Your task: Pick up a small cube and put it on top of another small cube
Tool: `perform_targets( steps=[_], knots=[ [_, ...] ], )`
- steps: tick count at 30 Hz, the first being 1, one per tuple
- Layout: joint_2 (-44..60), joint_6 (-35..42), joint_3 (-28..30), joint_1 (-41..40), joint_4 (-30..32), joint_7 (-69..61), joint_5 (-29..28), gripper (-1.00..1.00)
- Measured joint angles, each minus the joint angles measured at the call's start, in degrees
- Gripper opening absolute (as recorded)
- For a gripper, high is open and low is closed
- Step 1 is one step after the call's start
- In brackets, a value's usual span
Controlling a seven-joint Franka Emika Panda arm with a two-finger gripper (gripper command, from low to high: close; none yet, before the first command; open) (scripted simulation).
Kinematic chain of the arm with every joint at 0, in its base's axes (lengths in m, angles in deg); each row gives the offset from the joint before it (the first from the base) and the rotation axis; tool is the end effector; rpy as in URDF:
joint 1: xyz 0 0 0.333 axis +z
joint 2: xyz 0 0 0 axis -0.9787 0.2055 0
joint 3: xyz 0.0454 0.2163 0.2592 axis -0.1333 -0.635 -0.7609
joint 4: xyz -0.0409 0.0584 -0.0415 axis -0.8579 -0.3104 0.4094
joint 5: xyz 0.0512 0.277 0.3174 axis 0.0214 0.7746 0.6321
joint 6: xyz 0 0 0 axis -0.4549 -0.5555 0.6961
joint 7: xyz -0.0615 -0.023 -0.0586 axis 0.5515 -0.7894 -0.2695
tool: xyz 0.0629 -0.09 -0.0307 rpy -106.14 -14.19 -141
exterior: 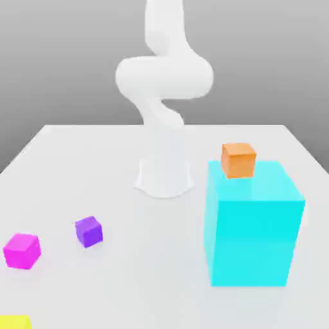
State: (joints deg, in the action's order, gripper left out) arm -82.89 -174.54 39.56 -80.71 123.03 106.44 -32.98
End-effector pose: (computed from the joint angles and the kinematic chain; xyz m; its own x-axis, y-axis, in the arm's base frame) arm 0.3923 -0.0219 0.6721 0.4631 -0.7618 0.4530 -0.5879 -0.6465 -0.4862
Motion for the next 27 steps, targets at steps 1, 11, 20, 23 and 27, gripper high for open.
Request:
perform_targets(
  steps=[1, 11, 20, 23, 27],
  knots=[
    [1.7, -1.5, 0.3, -1.3, 1.9, 1.1, -0.5, 0.0],
    [18.5, -16.6, 4.4, -13.9, 20.5, 11.0, -4.0, 0.0],
    [40.9, -35.1, 10.5, -23.8, 35.2, 17.1, -3.2, 0.0],
    [47.2, -40.2, 7.6, -25.9, 34.5, 15.3, -0.1, 0.0],
    [54.9, -46.6, 1.2, -32.3, 33.3, 14.5, 0.7, 0.0]
  ],
)
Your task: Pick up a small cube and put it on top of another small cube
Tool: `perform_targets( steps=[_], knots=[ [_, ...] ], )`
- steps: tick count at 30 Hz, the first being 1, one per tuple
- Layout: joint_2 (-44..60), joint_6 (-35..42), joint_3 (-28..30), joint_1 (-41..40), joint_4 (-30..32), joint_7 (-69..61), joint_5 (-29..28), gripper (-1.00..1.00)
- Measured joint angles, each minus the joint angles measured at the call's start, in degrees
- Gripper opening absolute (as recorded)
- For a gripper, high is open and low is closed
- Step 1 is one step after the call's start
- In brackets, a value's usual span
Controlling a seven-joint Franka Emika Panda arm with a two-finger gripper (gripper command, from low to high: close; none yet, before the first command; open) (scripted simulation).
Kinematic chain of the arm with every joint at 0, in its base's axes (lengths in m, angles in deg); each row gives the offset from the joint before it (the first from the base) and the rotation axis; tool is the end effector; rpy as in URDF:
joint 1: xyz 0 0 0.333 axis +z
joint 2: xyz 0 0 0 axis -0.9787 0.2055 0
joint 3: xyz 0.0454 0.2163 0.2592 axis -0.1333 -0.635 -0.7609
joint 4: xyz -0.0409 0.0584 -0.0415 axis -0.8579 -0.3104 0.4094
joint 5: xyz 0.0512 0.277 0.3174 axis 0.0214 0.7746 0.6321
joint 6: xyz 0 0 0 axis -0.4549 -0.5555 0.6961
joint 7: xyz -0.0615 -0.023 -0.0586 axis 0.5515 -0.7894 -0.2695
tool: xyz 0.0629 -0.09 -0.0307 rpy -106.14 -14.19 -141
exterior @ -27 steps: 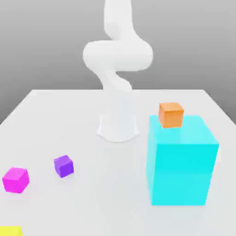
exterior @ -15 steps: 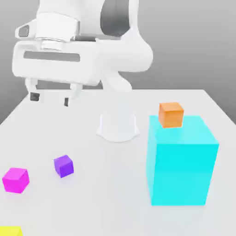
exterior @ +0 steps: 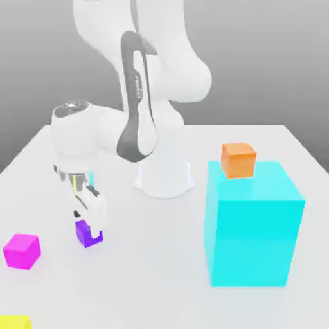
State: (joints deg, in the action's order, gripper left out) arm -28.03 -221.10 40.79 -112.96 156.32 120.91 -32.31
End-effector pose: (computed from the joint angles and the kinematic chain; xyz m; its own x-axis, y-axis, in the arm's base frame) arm 0.2522 -0.1874 0.1159 -0.1501 -0.9887 0.0058 -0.9887 0.1501 0.0019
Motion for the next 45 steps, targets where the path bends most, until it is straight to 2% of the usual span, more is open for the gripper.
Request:
perform_targets(
  steps=[1, 8, 14, 18, 24, 42, 45],
  knots=[
    [1.1, -0.9, -0.8, -0.9, -0.2, 0.0, -0.1, -1.0],
    [1.0, -0.9, -0.7, -0.9, -0.1, 0.3, -0.4, -1.0],
    [-9.3, 7.7, 3.4, 2.5, 1.5, 2.9, -3.8, -1.0],
    [-16.9, 14.2, 3.5, 3.3, 2.7, 2.3, -2.4, -1.0],
    [-27.2, 28.3, -3.1, 9.2, -1.6, 13.4, 1.6, -1.0],
    [-57.0, 72.1, -25.6, 30.4, -17.0, 49.6, 18.1, -1.0],
    [-56.6, 68.7, -28.2, 31.9, -14.0, 51.1, 20.2, -1.0]
  ],
)
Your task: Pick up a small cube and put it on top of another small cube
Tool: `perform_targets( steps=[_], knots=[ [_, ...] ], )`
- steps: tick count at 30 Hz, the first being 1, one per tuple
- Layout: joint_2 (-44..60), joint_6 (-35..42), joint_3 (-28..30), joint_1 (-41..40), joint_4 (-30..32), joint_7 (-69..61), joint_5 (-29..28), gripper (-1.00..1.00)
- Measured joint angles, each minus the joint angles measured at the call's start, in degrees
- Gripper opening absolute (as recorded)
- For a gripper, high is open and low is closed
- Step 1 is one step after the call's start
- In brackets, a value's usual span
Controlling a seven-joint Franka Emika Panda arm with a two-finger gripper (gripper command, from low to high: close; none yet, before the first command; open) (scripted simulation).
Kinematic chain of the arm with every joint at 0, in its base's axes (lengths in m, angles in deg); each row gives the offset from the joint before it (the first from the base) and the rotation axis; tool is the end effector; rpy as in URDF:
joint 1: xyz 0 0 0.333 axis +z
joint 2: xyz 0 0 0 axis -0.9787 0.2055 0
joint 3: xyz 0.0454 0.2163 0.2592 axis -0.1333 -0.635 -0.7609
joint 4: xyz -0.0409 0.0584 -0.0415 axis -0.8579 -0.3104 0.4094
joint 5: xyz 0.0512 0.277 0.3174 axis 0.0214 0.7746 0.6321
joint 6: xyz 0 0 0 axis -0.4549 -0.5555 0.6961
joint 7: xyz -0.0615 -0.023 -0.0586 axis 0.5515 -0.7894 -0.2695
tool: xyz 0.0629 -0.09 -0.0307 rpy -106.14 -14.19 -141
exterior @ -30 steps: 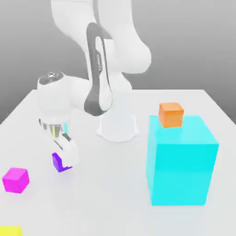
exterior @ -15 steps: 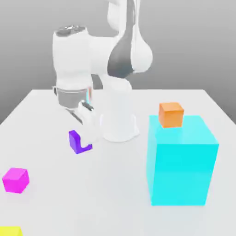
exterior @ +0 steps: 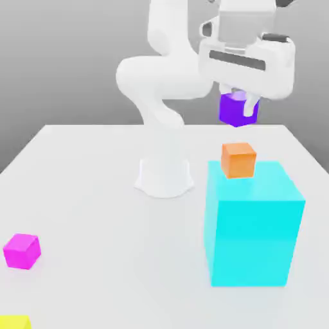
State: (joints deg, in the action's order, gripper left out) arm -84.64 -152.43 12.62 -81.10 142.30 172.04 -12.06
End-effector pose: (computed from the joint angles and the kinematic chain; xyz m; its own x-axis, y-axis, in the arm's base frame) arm 0.3096 0.1514 0.4259 -0.2560 -0.9667 -0.0050 -0.9667 0.2560 0.0002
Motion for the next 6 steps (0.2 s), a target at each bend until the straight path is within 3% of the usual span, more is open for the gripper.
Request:
perform_targets(
  steps=[1, 2, 6],
  knots=[
    [0.7, -2.2, -0.8, 0.2, 1.6, 0.0, 0.6, -1.0],
    [1.2, -4.0, -1.4, 0.4, 2.8, 0.0, 1.2, 1.0],
    [1.2, -4.0, -1.4, 0.4, 2.8, 0.0, 1.2, 1.0]
  ],
)
